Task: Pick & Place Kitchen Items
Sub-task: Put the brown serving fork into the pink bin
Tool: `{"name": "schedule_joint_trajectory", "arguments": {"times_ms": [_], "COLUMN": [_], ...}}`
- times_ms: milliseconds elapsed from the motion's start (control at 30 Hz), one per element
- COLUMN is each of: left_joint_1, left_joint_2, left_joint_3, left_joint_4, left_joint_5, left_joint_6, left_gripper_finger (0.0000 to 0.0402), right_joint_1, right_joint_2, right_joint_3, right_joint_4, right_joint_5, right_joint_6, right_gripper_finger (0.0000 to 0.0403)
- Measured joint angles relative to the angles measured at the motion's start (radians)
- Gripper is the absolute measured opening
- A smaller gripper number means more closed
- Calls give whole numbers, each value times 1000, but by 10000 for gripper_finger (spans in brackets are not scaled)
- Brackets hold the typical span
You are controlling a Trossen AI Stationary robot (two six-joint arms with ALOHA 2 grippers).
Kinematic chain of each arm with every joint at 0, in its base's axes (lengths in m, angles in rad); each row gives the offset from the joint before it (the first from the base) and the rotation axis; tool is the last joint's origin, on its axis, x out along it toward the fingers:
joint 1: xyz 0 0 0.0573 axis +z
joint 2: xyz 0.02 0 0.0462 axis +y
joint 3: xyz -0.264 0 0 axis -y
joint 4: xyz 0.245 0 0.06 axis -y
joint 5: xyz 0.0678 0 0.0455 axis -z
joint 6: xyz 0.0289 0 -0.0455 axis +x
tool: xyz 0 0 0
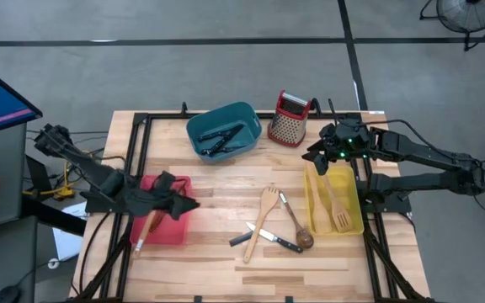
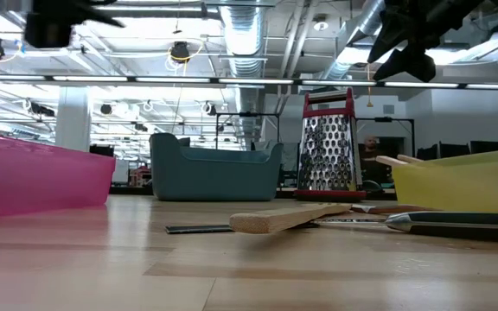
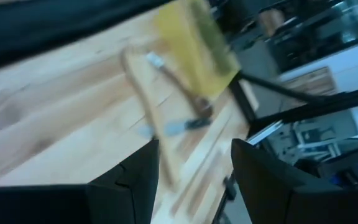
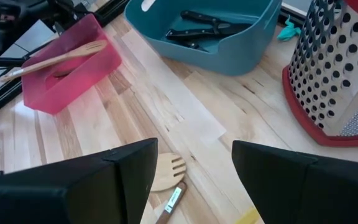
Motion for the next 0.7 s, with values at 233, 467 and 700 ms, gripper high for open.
{"name": "schedule_joint_trajectory", "arguments": {"times_ms": [233, 467, 700], "left_joint_1": [82, 183, 220], "left_joint_2": [207, 426, 491], "left_joint_3": [0, 0, 0], "left_joint_4": [251, 348, 491], "left_joint_5": [28, 178, 299], "left_joint_6": [111, 103, 184], "left_gripper_finger": [182, 182, 182], "right_joint_1": [0, 0, 102], "right_joint_2": [0, 0, 44], "right_joint_3": [0, 0, 1], "right_joint_4": [1, -2, 1], "right_joint_5": [0, 0, -1], "right_joint_6": [41, 66, 50], "right_gripper_finger": [221, 221, 221]}}
